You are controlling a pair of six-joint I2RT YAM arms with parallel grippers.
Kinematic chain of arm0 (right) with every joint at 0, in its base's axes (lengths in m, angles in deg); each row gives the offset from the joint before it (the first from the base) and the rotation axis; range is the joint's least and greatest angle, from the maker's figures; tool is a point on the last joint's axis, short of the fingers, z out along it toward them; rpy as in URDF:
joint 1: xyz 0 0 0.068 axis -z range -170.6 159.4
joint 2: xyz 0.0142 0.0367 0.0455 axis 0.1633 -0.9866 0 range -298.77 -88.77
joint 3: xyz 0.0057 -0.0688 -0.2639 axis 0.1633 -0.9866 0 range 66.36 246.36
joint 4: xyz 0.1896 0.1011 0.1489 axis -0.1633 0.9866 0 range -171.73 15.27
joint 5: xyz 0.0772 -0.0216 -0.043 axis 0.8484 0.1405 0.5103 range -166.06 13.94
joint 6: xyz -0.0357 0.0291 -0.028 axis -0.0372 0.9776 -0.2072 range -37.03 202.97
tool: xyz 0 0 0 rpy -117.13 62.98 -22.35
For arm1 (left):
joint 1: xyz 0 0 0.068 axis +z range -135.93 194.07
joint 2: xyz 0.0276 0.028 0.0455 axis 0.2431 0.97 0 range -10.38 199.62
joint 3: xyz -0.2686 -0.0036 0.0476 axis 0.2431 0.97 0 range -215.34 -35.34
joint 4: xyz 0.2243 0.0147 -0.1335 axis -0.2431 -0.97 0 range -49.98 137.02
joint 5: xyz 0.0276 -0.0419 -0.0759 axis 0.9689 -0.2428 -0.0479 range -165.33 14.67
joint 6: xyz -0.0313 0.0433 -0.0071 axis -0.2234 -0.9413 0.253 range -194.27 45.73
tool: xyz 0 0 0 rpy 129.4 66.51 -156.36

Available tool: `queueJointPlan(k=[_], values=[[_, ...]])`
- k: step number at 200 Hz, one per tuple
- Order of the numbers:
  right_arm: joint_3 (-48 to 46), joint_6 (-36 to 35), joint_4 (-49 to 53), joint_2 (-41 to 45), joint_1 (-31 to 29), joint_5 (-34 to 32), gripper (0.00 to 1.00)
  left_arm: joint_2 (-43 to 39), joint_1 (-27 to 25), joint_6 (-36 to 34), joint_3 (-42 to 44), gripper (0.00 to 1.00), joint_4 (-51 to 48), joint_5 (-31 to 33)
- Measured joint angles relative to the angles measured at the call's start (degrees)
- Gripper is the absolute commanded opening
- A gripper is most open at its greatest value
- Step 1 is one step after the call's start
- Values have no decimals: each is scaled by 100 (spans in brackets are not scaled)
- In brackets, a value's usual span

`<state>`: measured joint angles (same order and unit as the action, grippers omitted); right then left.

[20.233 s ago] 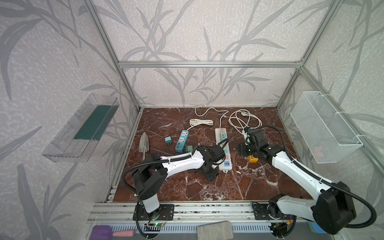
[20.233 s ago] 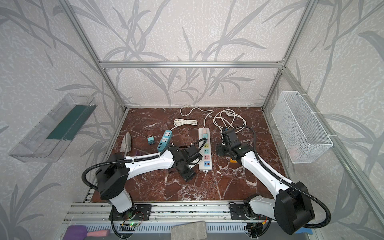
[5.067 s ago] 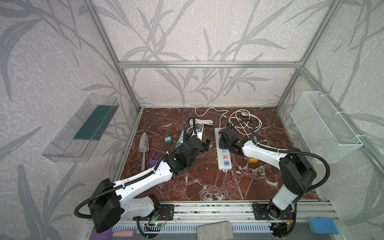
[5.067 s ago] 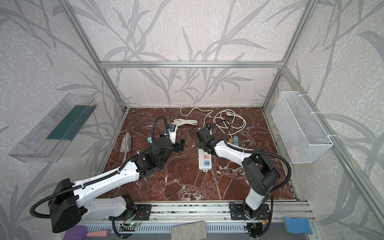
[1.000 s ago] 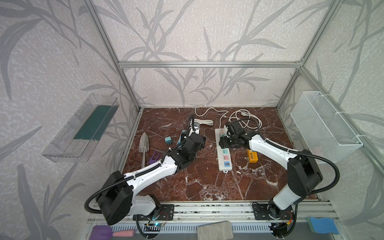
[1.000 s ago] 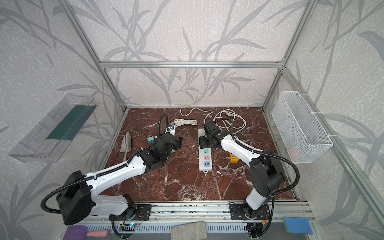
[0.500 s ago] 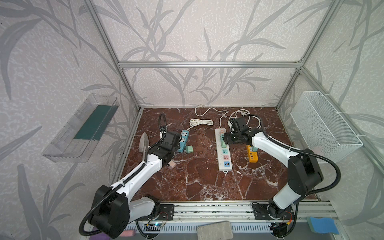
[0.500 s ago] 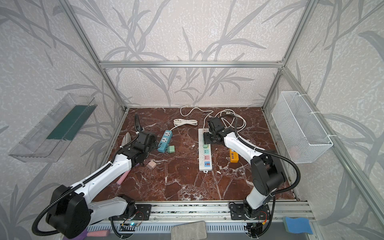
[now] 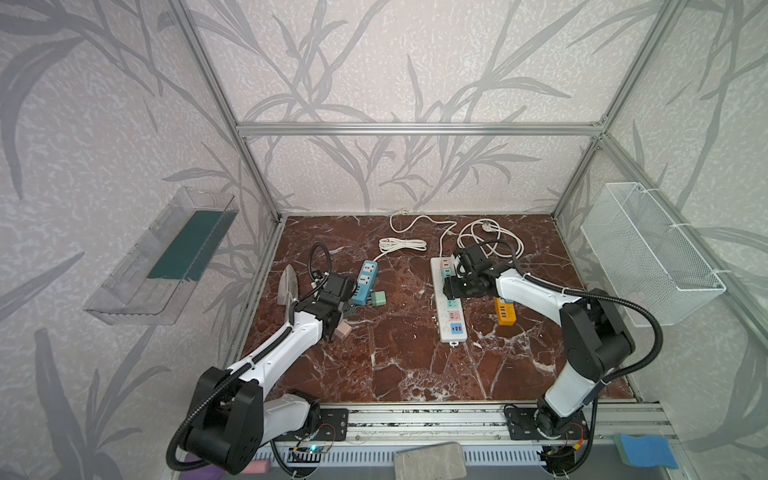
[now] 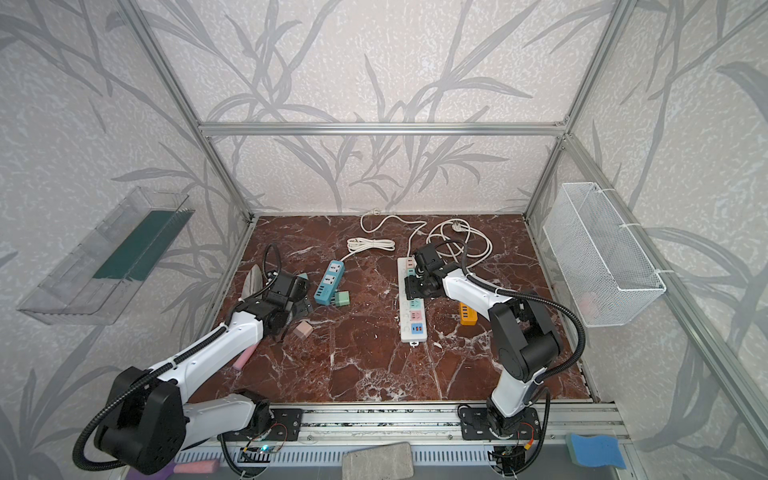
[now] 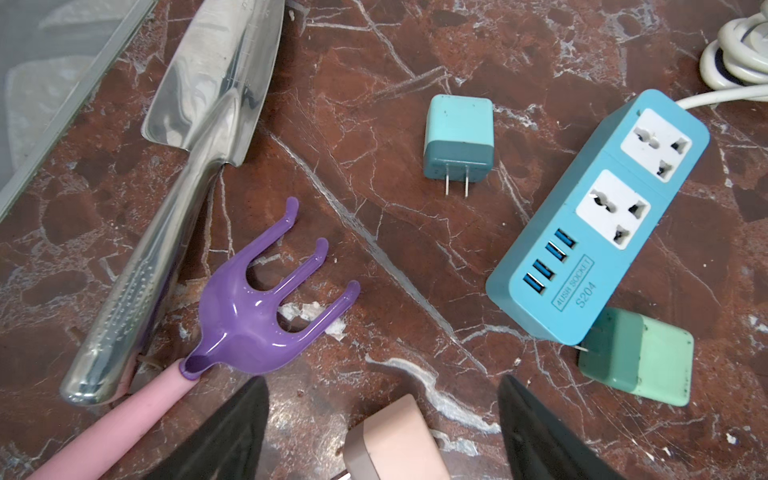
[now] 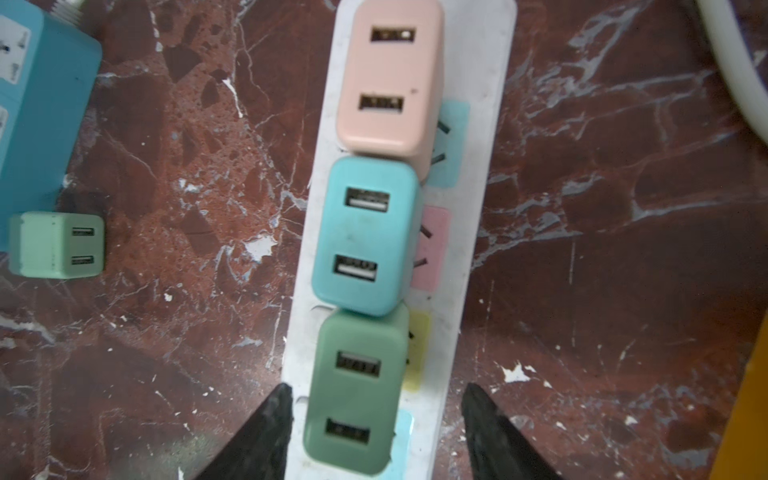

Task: Insert the plug

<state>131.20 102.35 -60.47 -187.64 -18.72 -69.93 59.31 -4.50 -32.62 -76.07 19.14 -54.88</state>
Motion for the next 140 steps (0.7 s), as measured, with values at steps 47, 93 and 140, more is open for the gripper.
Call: queueJointPlan(k=[47,93,140], values=[[98,-142,118,529,4,-339,65,192,55,66,-17,86,-2,42],[175,-302,109,656,125,-662,65,348,116,188,-17,86,11,-66],[173,-319,98,435,173,-734,63,341,122,210,-17,85,26,-146]])
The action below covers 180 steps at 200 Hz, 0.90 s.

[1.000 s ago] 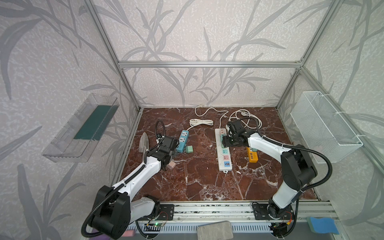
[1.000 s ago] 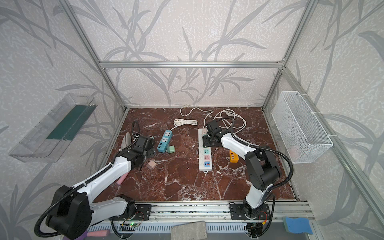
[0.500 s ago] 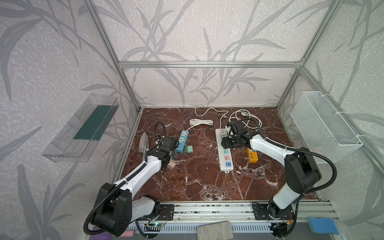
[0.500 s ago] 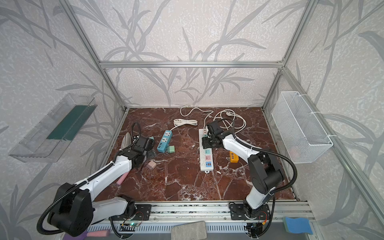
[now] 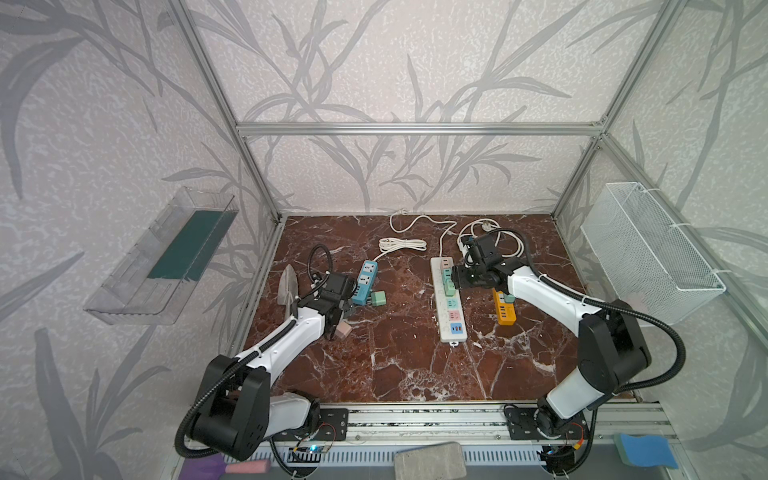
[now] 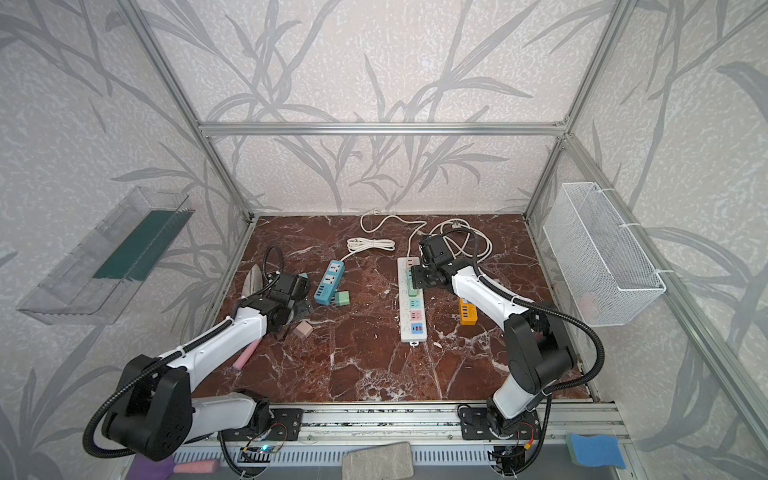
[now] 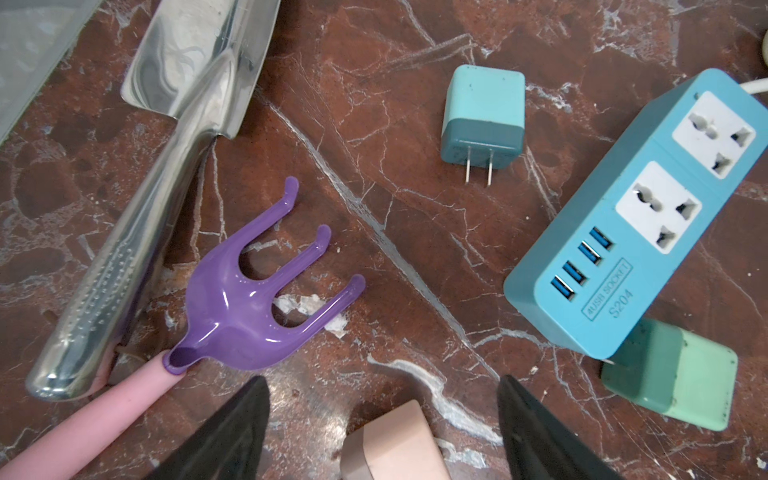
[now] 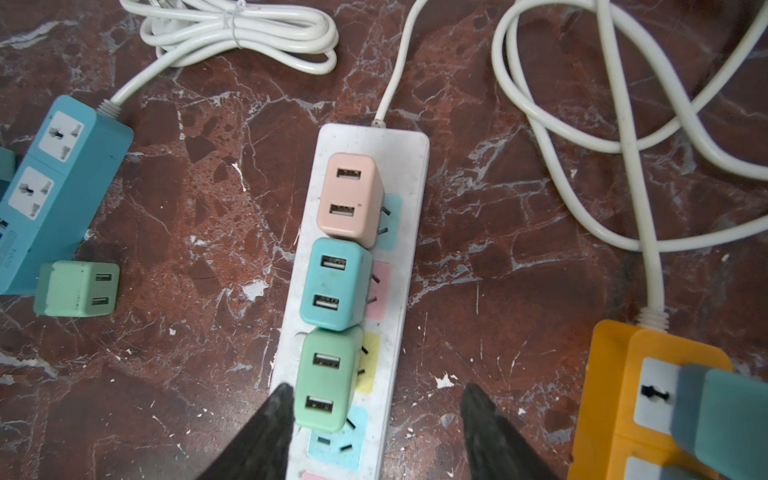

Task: Insert the plug
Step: 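Lower left gripper over the pale-pink adapter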

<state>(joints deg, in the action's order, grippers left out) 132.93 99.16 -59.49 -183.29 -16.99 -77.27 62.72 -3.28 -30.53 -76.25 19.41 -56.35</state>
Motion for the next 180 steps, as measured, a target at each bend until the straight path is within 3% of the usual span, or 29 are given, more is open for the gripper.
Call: queueJointPlan(k=[73,113,180], values=[[-332,219,-590,-256,11,214,61,-7,26,0,0,85,20,-9],[-332,216,-396,-151,11,214,64,9,28,-144,-13,79,-20,-155],[-358,227,-87,892,11,328,70,697,26,-848,-188,76,-127,-732]])
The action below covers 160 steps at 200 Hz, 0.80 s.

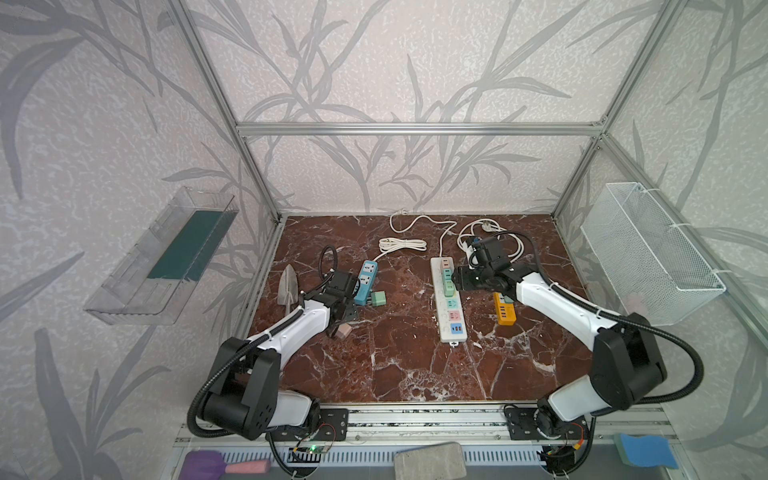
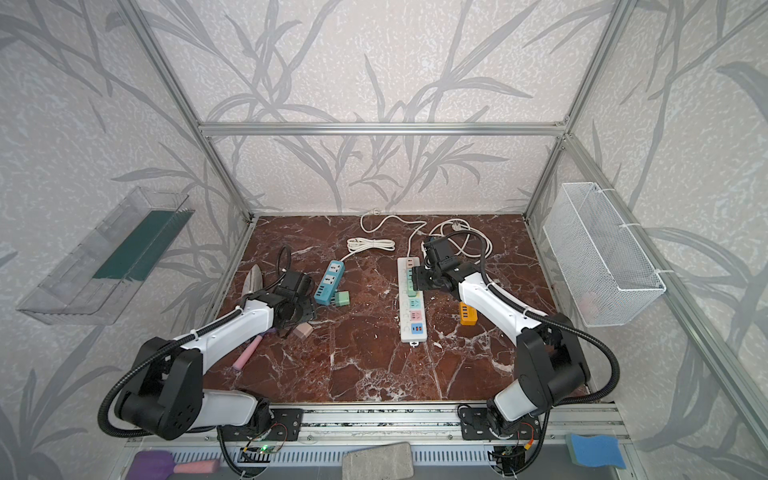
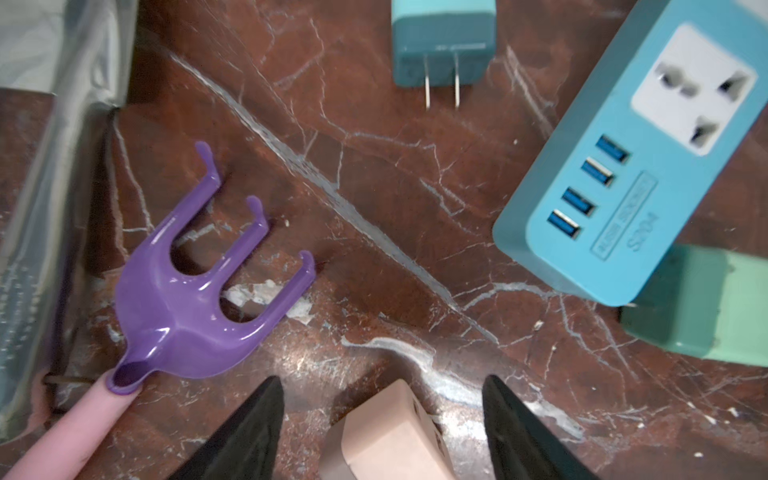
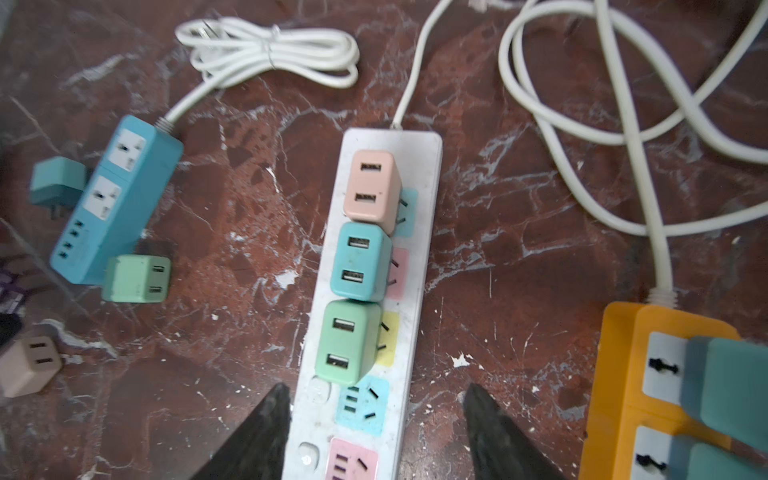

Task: Insert the plug
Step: 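Lower left gripper over the pale-pink adapter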

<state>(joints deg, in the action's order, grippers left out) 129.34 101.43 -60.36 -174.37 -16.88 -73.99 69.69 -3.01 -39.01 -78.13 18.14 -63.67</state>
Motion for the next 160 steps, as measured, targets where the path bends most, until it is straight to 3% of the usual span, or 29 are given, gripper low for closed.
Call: queueJointPlan(k=[53,96,160], values=[[-352,-15,-2,990,0,52,72,168,-72,-52,2,73,-26,-564],[-490,-101,90,1104,0,4,73,-286,-352,120,164,74,-72,-879],[-763,-92,188,1360,17,-55,73,-1104,-704,535,426,75,-304,-859]])
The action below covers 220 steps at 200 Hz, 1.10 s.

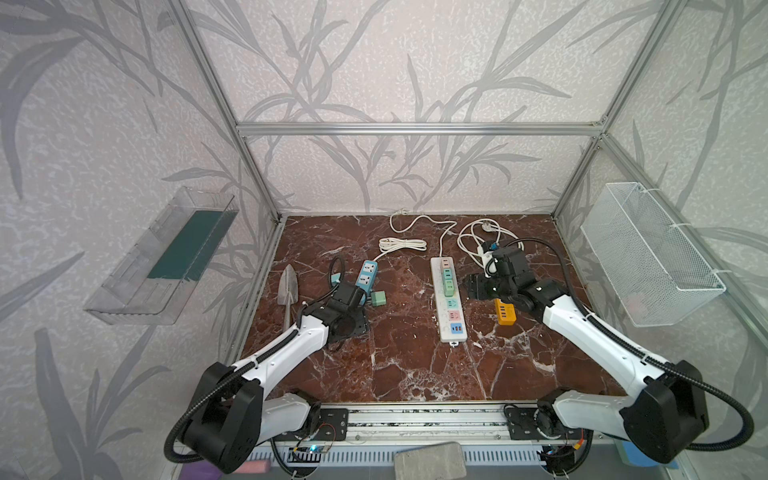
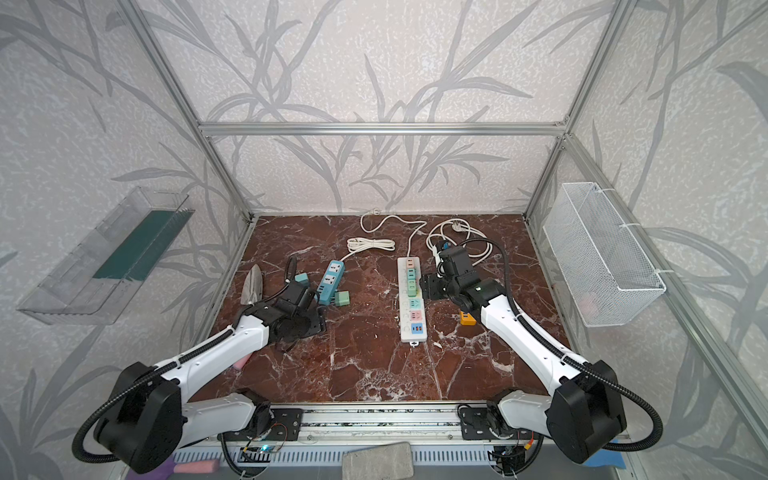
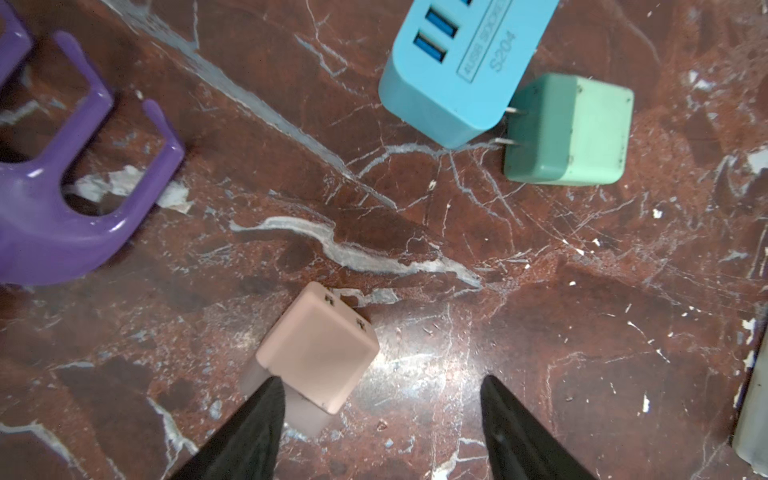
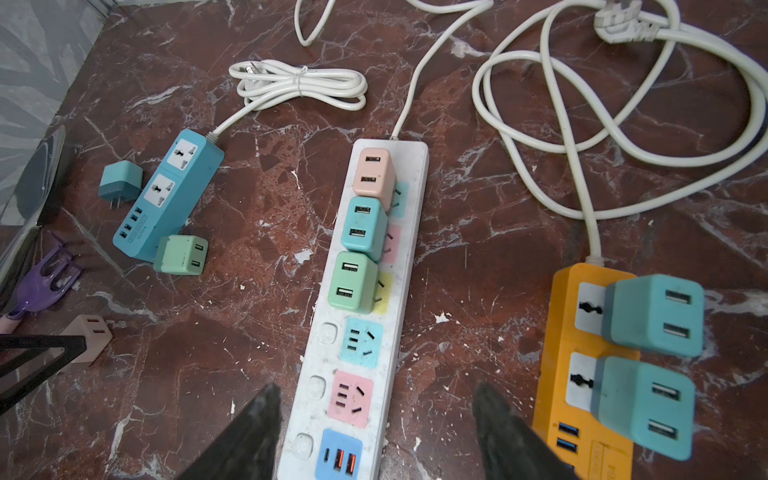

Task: Insert the plug
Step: 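Lower left gripper over the pale-pink adapter, then close left gripper on the pale-pink adapter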

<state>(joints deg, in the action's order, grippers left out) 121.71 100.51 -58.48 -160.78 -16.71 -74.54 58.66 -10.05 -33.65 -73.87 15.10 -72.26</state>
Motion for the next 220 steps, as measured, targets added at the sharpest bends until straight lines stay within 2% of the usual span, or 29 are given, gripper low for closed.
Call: queueJointPlan(k=[14,37,69,157,179,196,220], values=[[-13,35,-9,17,0,28,73,-26,-4,4,0,80,-66,236],[-122,129,-96,42,0,103,73,232,85,-2,2,79,-42,505],[-299,247,-129,44,7,197,74,702,168,-197,2,81,92,365],[-337,260,-72,188,20,192,74,833,52,-315,11,79,170,-15],[-337,267,-59,188,20,195,74,833,-28,-315,11,74,166,-17],[-337,302,-59,188,20,199,73,898,-52,-330,11,64,146,4],[-337,369,-61,186,20,199,72,1117,-61,-302,48,60,192,-2]])
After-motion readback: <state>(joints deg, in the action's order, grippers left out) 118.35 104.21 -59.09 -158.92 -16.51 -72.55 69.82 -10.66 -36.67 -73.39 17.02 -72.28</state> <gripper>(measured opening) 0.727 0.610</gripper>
